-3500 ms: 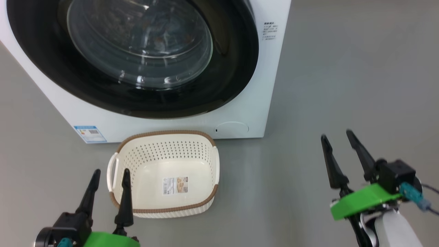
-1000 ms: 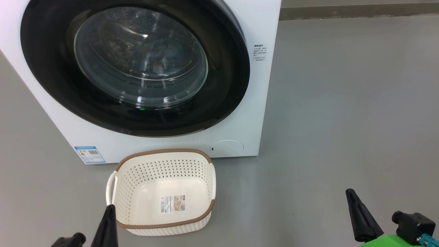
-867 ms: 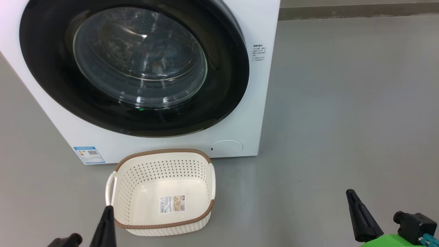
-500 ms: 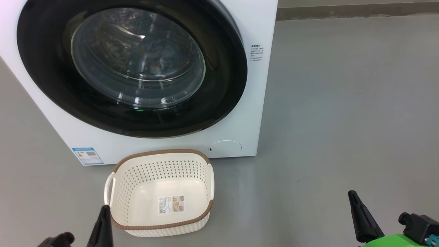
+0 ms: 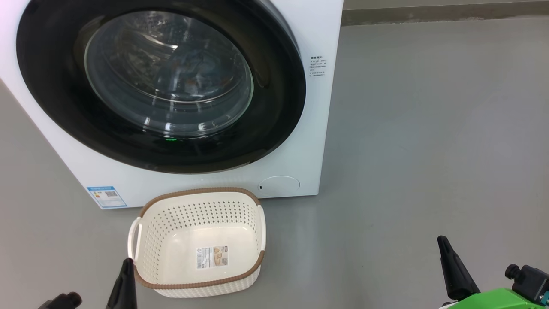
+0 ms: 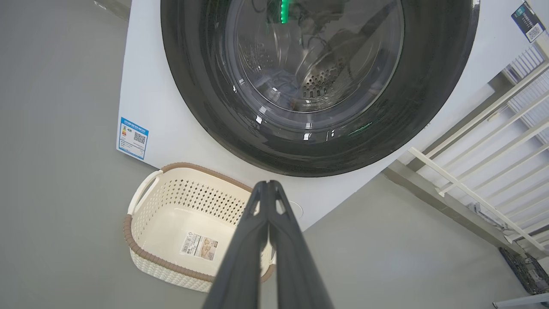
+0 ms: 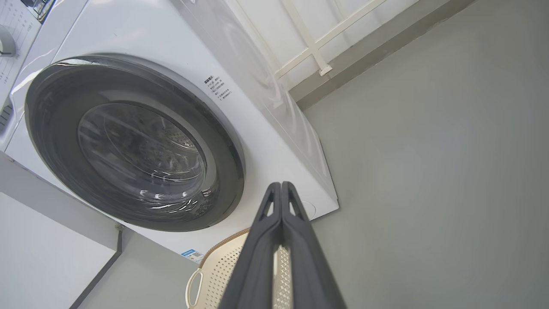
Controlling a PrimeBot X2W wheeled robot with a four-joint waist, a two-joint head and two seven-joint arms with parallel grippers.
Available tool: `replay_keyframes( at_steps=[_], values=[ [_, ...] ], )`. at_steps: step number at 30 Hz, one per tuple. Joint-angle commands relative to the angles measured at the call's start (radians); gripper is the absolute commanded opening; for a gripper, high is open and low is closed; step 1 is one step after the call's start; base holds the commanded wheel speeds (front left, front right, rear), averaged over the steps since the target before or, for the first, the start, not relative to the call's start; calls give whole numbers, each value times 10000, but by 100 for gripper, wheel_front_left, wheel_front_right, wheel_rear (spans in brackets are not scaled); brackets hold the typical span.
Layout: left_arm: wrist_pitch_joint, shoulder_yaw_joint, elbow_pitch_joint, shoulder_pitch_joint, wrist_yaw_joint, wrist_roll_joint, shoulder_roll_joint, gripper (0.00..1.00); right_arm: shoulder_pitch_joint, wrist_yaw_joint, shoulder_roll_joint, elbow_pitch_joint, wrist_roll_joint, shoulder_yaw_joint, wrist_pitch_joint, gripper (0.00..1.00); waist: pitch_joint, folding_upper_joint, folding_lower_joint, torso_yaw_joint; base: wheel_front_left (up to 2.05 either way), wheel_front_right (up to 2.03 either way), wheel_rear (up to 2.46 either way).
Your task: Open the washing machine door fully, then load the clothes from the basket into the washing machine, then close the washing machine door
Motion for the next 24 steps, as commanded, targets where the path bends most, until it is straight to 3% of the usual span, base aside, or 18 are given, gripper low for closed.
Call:
replay_keyframes(
  at_steps=[1,24],
  values=[
    [42,245,-157,-517,-126,-323,83,0,-425,-10,-134,-181,332,83,51,0,-1,0,-1,-10,0,0,0],
    [587,777,166,-804,-528,-2768,-32,0,-779,-16,-180,243,2962,40,470,0,-12,0,-1,-164,0,0,0]
  ],
)
